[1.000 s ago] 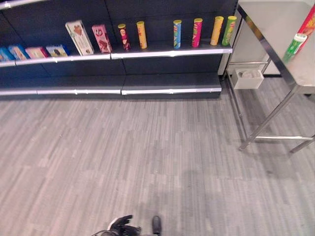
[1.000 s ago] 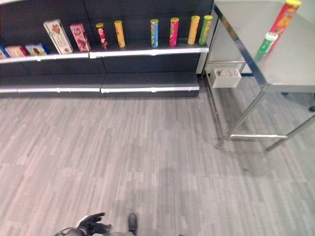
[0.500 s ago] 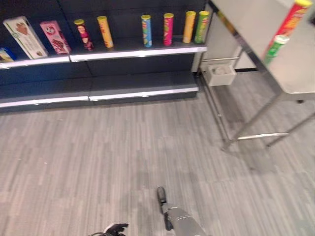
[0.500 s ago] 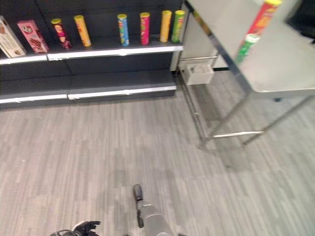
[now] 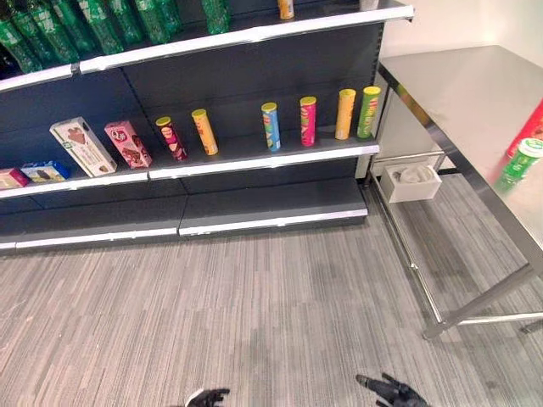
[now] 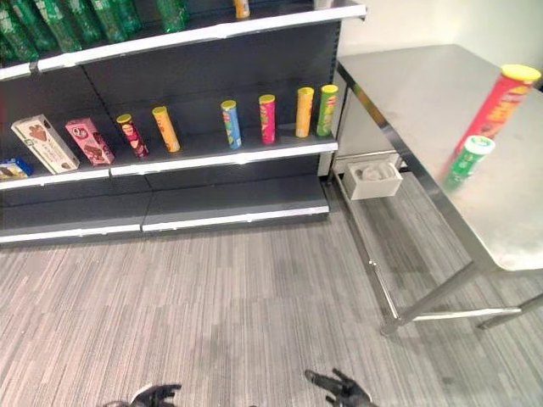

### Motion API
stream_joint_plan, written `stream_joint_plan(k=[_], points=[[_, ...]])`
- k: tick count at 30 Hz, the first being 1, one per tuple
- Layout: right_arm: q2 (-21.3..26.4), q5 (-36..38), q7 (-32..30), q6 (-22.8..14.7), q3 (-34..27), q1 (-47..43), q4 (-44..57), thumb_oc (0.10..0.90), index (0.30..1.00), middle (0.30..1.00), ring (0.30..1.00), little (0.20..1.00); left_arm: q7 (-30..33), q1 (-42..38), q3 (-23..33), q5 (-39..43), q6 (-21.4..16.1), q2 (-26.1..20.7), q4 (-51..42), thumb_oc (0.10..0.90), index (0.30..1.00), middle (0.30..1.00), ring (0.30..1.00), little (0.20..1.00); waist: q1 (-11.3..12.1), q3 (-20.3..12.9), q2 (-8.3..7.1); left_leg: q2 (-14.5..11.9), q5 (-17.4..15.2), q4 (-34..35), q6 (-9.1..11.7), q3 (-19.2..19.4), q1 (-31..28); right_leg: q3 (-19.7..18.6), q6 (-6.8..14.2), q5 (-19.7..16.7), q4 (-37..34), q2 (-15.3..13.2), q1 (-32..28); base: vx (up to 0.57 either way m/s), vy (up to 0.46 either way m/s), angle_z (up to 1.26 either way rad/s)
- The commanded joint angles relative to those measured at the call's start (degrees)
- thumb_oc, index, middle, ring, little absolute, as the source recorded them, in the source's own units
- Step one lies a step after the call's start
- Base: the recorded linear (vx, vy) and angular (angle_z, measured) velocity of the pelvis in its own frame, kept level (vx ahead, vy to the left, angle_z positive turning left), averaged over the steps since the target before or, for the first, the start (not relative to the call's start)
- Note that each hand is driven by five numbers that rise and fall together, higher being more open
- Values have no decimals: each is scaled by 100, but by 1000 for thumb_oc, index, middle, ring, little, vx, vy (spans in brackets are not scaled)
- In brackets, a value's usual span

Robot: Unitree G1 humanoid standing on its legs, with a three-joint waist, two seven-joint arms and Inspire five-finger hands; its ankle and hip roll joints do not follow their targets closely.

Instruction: Put the goods on the table back onto the shelves and tidy them up.

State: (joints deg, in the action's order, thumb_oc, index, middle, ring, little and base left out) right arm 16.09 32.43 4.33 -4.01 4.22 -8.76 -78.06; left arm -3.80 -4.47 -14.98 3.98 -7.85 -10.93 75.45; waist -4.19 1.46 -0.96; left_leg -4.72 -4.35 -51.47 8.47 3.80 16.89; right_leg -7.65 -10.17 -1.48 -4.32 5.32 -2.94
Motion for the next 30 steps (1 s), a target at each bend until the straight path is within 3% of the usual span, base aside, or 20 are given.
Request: stream_joint_plan(k=[1, 4, 5, 7, 9, 10, 11, 12, 17, 19, 20, 21, 22, 23, 25, 26, 27, 28, 29, 30], points=[[147, -227, -66, -160, -70, 412, 170, 800, 900, 900, 900, 900, -20, 285, -303, -80, 160, -2, 247, 800, 900, 900, 900, 900, -48, 210, 59, 196, 499, 1528, -578, 380, -330, -121, 1000, 263, 471, -601, 299, 149, 40, -38], [136, -180, -40, -161, -56, 472, 65, 800, 900, 900, 900, 900, -10, 253, -245, 107, 172, 26, 241, 800, 900, 900, 900, 900, 116, 254, 132, 447, 384, 3196, -640, -140, -251, -297, 1112, 412, 393, -628, 85, 330, 120, -41], [110, 89, 29, -48, -232, 492, -341, 800, 900, 900, 900, 900, -55, 180, -206, 301, 164, 81, 335, 800, 900, 900, 900, 900, 279, 280, 209, 625, 713, 4326, -561, -954, -134, -534, 1157, 493, 309, -556, -134, 498, 105, -64], [102, 269, 66, 1, -405, 516, -593, 800, 900, 900, 900, 900, -62, 123, -126, 538, 163, 130, 449, 800, 900, 900, 900, 900, 401, 300, 203, 567, 1020, 4947, -473, -1701, 167, -817, 1185, 541, 290, -519, -259, 440, -11, -86], [91, 315, 74, 2, -448, 529, -650, 800, 900, 900, 900, 900, -54, 96, -52, 698, 157, 132, 474, 800, 900, 900, 900, 900, 429, 341, 164, 544, 1082, 5123, -467, -1808, 235, -938, 1198, 588, 286, -513, -336, 230, -40, -107], [72, 360, 117, 31, -500, 545, -699, 800, 900, 900, 900, 900, -27, 87, 59, 843, 171, 127, 488, 800, 900, 900, 900, 900, 462, 351, 145, 513, 1117, 5143, -453, -1748, 288, -1041, 1235, 622, 265, -535, -418, 286, 71, -120], [376, 32, 128, 86, -513, 478, -766, 800, 900, 900, 900, 900, -273, -44, 620, 1184, 270, -889, 765, 800, 900, 900, 900, 900, 461, 305, 224, 368, 1119, 5249, -419, -1600, 157, -1219, 1306, 716, 307, -541, -433, 500, 225, -154], [326, -66, 26, 149, -607, 512, -916, 800, 900, 900, 900, 900, -2, 87, 536, 1333, 4, -620, 653, 800, 900, 900, 900, 900, 526, 302, 285, 295, 1164, 5157, -407, -1327, 19, -1331, 1364, 661, 294, -724, -390, 473, 271, -150], [126, -11, -11, 186, -620, 662, -959, 800, 900, 900, 900, 900, 57, -7, 214, 1069, -85, -267, 385, 800, 900, 900, 900, 900, 359, 225, 124, 413, 951, 5077, -538, -736, -65, -1597, 1577, 575, 311, -1136, -145, 306, 147, -83], [4, -205, 16, 228, -466, 594, -979, 800, 900, 900, 900, 900, 149, -221, -96, 647, -119, -261, 303, 800, 900, 900, 900, 900, 270, 187, 32, 461, 809, 5047, -654, -362, -94, -1738, 1715, 356, 339, -1338, 60, 365, 206, -79], [-72, -400, 5, 205, -337, 525, -862, 800, 900, 900, 900, 900, 128, -416, -371, 358, -85, -269, 149, 800, 900, 900, 900, 900, 143, 177, 14, 579, 635, 5073, -782, -95, -226, -1834, 1855, -26, 592, -1548, 333, 328, 203, -70], [-71, -400, 4, 206, -338, 522, -862, 800, 900, 900, 900, 900, 128, -419, -369, 358, -85, -267, 150, 800, 900, 900, 900, 900, 166, 159, 27, 552, 651, 5078, -774, -79, -198, -1861, 1855, -46, 600, -1522, 378, 346, 255, -41], [-80, -447, -40, 159, -252, 376, -663, 800, 900, 900, 900, 900, 176, -538, -504, 207, -64, -210, 122, 800, 900, 900, 900, 900, -28, 268, 49, 635, 553, 5204, -860, 59, -393, -2043, 1908, -604, 1191, -1517, 736, 103, 95, -76], [-79, -447, -41, 159, -252, 371, -663, 800, 900, 900, 900, 900, 176, -543, -501, 206, -64, -209, 123, 800, 900, 900, 900, 900, -7, 257, 60, 611, 570, 5210, -853, 76, -372, -2068, 1909, -624, 1197, -1493, 773, 189, 224, -117], [-113, -554, -86, 104, -23, 121, -425, 800, 900, 900, 900, 900, 243, -638, -544, 92, -44, -184, 132, 800, 900, 900, 900, 900, -142, 427, 144, 538, 485, 5393, -934, 373, -600, -2079, 1737, -1002, 1760, -1414, 1211, 104, 150, -105], [-128, -627, -110, 73, 84, 73, -308, 800, 900, 900, 900, 900, 270, -628, -539, 31, -22, -202, 162, 800, 900, 900, 900, 900, -164, 474, 193, 480, 462, 5453, -956, 501, -698, -1820, 1584, -978, 1906, -1529, 1322, 196, 189, -82], [-149, -801, -178, 17, 233, 41, -98, 800, 900, 900, 900, 900, 284, -599, -474, -44, 25, -244, 228, 800, 900, 900, 900, 900, -114, 486, 269, 360, 427, 5513, -952, 792, -809, -1111, 1482, -888, 1934, -1867, 1394, 260, 241, -78], [-158, -830, -185, 5, 264, 80, -82, 800, 900, 900, 900, 900, 272, -579, -448, -33, 34, -256, 238, 800, 900, 900, 900, 900, -122, 451, 233, 368, 395, 5547, -948, 916, -871, -895, 1518, -912, 1848, -1929, 1374, 221, 199, -83], [-161, -852, -189, 5, 290, 113, -109, 800, 900, 900, 900, 900, 243, -583, -441, -31, 33, -276, 240, 800, 900, 900, 900, 900, -153, 400, 160, 383, 351, 5602, -943, 1052, -956, -771, 1564, -833, 1703, -1773, 1355, 131, 81, -91], [-183, -859, -178, 6, 331, 132, -166, 800, 900, 900, 900, 900, 206, -597, -473, -48, 35, -296, 251, 800, 900, 900, 900, 900, -184, 352, 134, 388, 304, 5647, -945, 1138, -1001, -745, 1616, -545, 1619, -1433, 1414, 75, 32, -95]])
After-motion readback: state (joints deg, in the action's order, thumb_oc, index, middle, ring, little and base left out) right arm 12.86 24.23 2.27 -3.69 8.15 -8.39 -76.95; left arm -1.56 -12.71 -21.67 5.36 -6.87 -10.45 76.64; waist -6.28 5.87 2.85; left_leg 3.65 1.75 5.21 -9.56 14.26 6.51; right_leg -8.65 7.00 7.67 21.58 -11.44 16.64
